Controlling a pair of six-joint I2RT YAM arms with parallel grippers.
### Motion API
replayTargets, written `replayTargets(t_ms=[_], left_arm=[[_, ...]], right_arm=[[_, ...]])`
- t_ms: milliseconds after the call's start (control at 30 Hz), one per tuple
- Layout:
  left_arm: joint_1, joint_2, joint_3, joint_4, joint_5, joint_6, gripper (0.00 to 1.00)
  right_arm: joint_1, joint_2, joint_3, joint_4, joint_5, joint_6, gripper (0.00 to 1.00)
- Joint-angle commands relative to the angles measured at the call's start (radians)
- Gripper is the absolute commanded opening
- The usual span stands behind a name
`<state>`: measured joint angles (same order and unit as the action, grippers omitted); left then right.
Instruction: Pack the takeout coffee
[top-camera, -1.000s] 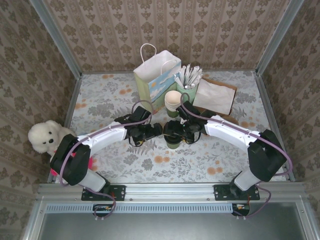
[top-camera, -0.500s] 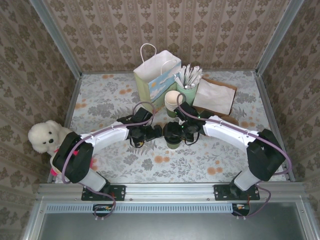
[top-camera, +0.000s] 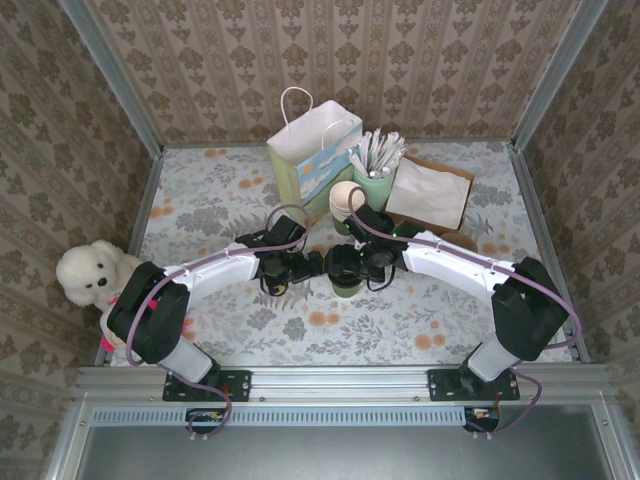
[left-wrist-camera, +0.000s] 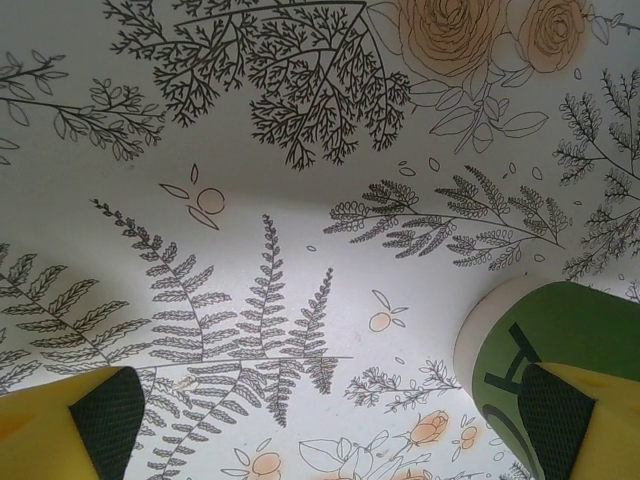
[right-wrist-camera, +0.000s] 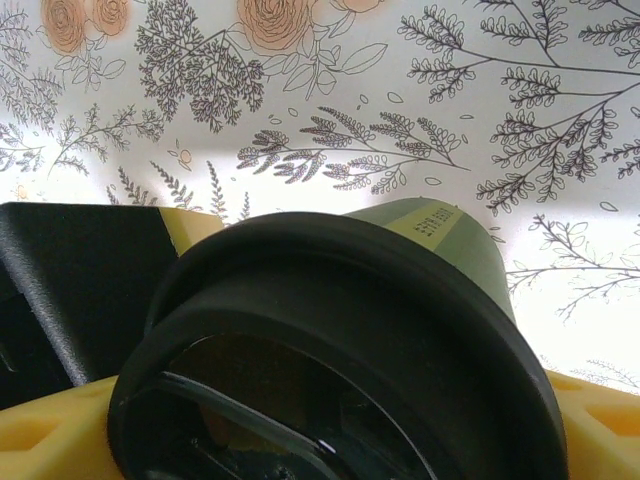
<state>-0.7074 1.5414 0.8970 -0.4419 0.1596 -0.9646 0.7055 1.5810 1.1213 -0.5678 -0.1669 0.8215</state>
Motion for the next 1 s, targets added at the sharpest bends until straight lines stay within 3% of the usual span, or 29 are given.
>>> replayTargets(t_ms=[0, 367, 633, 967], left_arm=[[-0.005, 0.008, 0.022, -0.034, -0.018, 0.024, 1.00], [-0.004, 0.006, 0.020, -0.050, -0.028, 0.023, 1.00], [-0.003, 0.019, 0.032, -0.058, -0.026, 0.027, 1.00], [-0.002, 0.053, 0.080, -0.077, -0.016, 0.054, 1.00]], right_arm=[[0.005, 0.072, -0.027, -0.114, 0.086, -0.031, 0.85], [-0.035, 0.015, -0.028, -0.131, 0.105, -0.098, 0.83], [-0.236, -0.084, -0.080, -0.135, 0.102, -0.178, 0.82], [-0.417, -0.084, -0.084, -0.047, 0.126, -0.180, 0.83]])
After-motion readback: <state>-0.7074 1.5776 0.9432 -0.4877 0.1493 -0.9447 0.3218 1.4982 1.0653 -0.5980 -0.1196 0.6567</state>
